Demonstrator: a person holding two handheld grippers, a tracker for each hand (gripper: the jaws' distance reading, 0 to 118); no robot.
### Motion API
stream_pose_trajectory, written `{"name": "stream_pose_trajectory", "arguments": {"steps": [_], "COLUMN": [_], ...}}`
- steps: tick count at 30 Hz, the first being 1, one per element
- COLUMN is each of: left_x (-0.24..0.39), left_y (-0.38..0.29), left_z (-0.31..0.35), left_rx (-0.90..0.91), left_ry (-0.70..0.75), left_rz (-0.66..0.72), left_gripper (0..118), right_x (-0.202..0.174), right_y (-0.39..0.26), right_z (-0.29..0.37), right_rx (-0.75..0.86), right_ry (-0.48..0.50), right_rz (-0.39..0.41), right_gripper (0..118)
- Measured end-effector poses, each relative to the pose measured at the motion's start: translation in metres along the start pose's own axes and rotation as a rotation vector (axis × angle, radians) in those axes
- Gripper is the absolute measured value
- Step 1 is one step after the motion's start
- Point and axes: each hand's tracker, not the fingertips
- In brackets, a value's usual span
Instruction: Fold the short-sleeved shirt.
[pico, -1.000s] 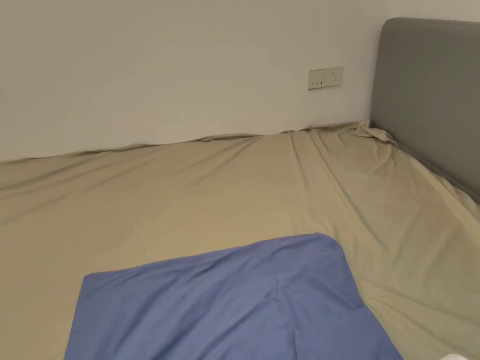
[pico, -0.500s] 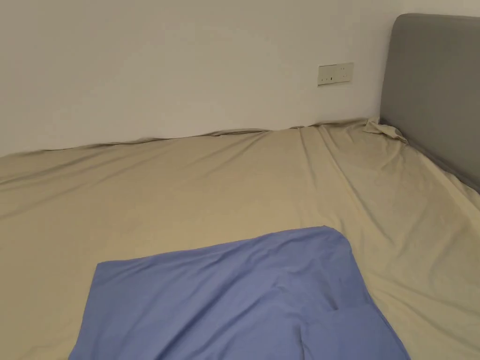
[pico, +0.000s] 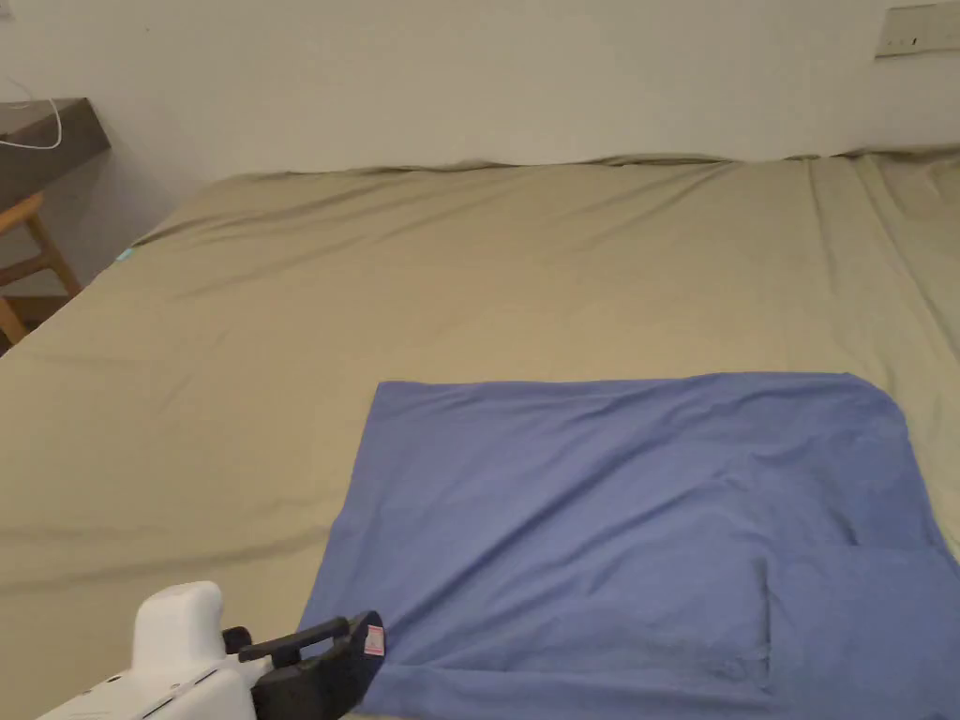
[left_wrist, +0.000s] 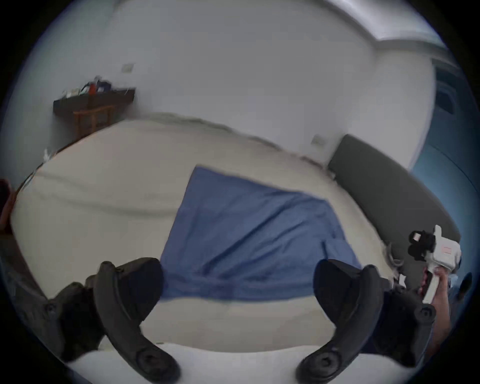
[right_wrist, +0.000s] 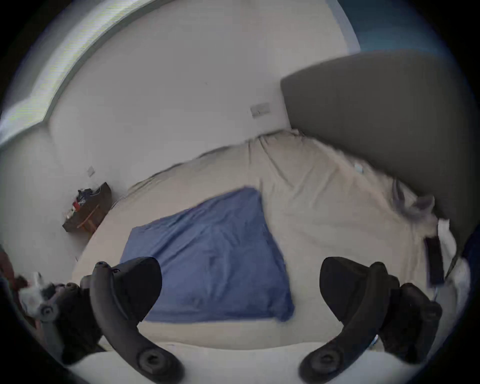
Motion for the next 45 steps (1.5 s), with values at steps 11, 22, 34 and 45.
{"name": "stream_pose_trajectory", "arguments": {"steps": [11,22,34,45], "left_x": [-0.027,-0.068,-0.043,-0.078], "left_y": [-0.001,-0.007,0.000,0.004], "left_z": [-0.046,-0.139,-0.100,-0.107], "left_rx": [-0.170,-0.405,-0.310,-0.314], "left_ry": [0.214,0.292,0.045,0.023], "left_rz": [-0.090,-0.102,0.003,0.097], "left_gripper": [0,117,3,3], "right_x": [-0.029,-0.039,0.052,0.083], "right_y": [-0.022,-0.017,-0.021,-0.066], "right_z": [-0.025,-0.041,-0.117,-0.148], "right_rx": [-0.076,-0.071,-0.285,-0.502], "right_ry": [0.041,0.036,-0.072,-0.106], "right_rz": [0.298,0.413,0.276,0.311], "right_gripper": [3,3,118,84]}}
